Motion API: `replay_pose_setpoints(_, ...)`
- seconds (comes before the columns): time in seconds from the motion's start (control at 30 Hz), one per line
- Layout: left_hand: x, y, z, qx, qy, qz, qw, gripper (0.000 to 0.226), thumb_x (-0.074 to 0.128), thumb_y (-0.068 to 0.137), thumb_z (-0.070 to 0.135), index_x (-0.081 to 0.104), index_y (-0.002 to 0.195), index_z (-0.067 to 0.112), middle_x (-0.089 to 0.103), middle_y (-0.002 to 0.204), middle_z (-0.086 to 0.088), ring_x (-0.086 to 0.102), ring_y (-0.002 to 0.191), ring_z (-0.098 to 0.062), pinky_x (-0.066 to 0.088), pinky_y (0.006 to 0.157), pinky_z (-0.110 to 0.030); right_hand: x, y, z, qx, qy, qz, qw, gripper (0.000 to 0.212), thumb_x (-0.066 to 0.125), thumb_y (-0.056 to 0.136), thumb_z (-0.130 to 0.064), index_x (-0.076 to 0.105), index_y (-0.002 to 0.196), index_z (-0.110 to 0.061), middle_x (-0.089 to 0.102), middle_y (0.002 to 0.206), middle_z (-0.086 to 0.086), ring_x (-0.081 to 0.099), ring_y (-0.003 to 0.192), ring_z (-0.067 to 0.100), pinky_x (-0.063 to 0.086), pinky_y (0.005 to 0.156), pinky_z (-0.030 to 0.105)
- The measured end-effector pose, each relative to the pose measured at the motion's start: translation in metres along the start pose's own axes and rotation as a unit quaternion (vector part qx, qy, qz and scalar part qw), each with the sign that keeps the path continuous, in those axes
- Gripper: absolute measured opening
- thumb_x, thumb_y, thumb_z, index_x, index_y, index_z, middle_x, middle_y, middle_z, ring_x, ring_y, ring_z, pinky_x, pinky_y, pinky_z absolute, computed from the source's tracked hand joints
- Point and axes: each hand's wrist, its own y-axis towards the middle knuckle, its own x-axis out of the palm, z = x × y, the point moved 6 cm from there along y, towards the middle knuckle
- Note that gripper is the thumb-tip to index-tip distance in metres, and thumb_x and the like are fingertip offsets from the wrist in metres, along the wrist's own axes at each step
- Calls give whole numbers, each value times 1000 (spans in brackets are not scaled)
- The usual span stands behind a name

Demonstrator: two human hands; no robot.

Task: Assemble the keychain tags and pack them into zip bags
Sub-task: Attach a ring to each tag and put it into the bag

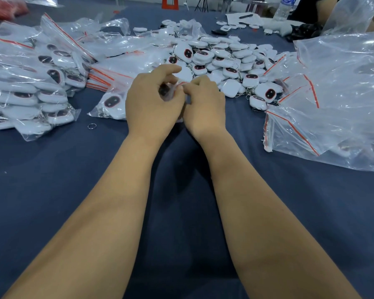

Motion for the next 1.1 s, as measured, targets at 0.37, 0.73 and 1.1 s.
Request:
replay_pose_setpoints(0.37, 22, 1, -11, 37, 275, -96, 956, 20, 56, 90, 33, 69, 106, 35, 64, 115, 6, 48, 117, -25, 29, 100, -40, -24, -6, 54, 240, -83, 21, 967, 46, 47, 90, -29, 51, 135, -23, 20, 159, 22, 10, 149, 35, -3, 118, 50)
replay_pose_setpoints(0.73, 9, 0, -20, -44, 331, -48, 941, 14, 57, 82, 32, 67, 91, 28, 60, 116, 7, 42, 116, -26, 19, 87, -33, -25, -3, 48, 174, -145, 36, 973, 38, 44, 89, -24, 54, 125, -14, 53, 130, 15, 43, 125, 35, 17, 116, 48)
replay_pose_setpoints(1.1, -1, 1, -9, 14, 290, 13, 957, 39, 54, 80, 6, 62, 116, 18, 47, 134, -6, 36, 130, -30, 29, 103, -38, -9, -1, 48, 144, 59, -13, 988, 43, 49, 90, -12, 51, 132, -14, 52, 129, 8, 49, 119, 27, 41, 92, 35)
